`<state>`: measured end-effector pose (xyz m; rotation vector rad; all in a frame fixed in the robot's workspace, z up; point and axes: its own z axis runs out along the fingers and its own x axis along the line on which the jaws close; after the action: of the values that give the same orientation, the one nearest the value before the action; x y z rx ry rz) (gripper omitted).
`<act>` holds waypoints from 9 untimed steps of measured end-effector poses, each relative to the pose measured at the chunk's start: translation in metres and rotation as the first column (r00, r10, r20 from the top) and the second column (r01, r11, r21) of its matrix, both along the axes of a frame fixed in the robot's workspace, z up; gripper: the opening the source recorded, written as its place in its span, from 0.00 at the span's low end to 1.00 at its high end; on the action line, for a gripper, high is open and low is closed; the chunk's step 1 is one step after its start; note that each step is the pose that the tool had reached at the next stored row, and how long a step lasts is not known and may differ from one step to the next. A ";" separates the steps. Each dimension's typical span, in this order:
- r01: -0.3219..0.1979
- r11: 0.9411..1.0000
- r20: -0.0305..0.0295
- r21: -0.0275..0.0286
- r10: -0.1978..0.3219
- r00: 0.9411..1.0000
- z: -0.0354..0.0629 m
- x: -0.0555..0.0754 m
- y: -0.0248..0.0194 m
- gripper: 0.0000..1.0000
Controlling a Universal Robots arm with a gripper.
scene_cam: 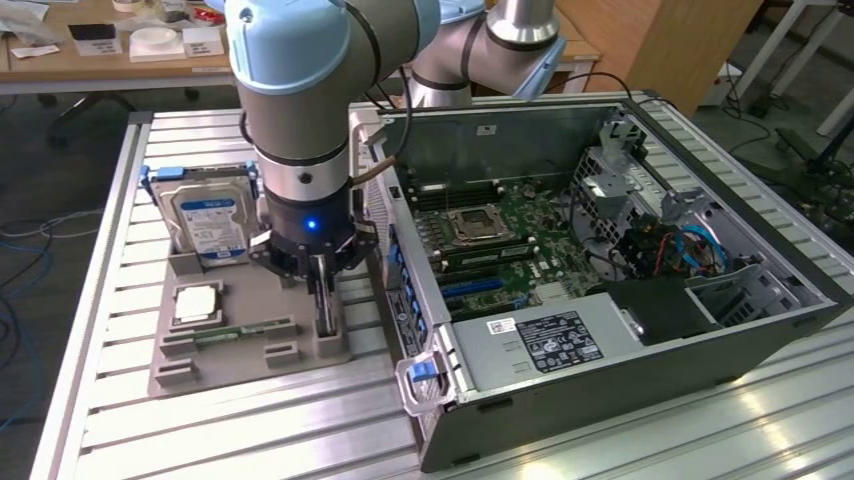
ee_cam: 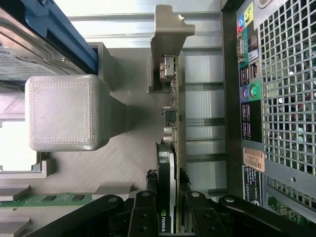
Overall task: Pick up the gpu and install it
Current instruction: 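Pick up the gpu and move the gpu toward the slot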
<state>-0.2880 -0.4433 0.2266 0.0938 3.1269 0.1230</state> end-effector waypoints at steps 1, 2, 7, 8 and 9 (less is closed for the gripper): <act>-0.006 1.000 0.000 0.000 0.006 1.000 0.0000 0.000 0.0000 0.27; -0.011 1.000 0.000 0.000 0.011 1.000 -0.0001 0.000 0.0000 0.27; -0.014 1.000 0.000 0.000 0.014 1.000 -0.0001 0.000 0.0000 0.27; -0.014 1.000 0.000 0.001 0.014 1.000 0.0000 0.000 0.0000 0.27; -0.014 1.000 0.001 0.001 0.014 1.000 0.0006 0.000 0.0001 0.27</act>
<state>-0.2879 -0.4432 0.2272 0.0723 3.1273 0.1252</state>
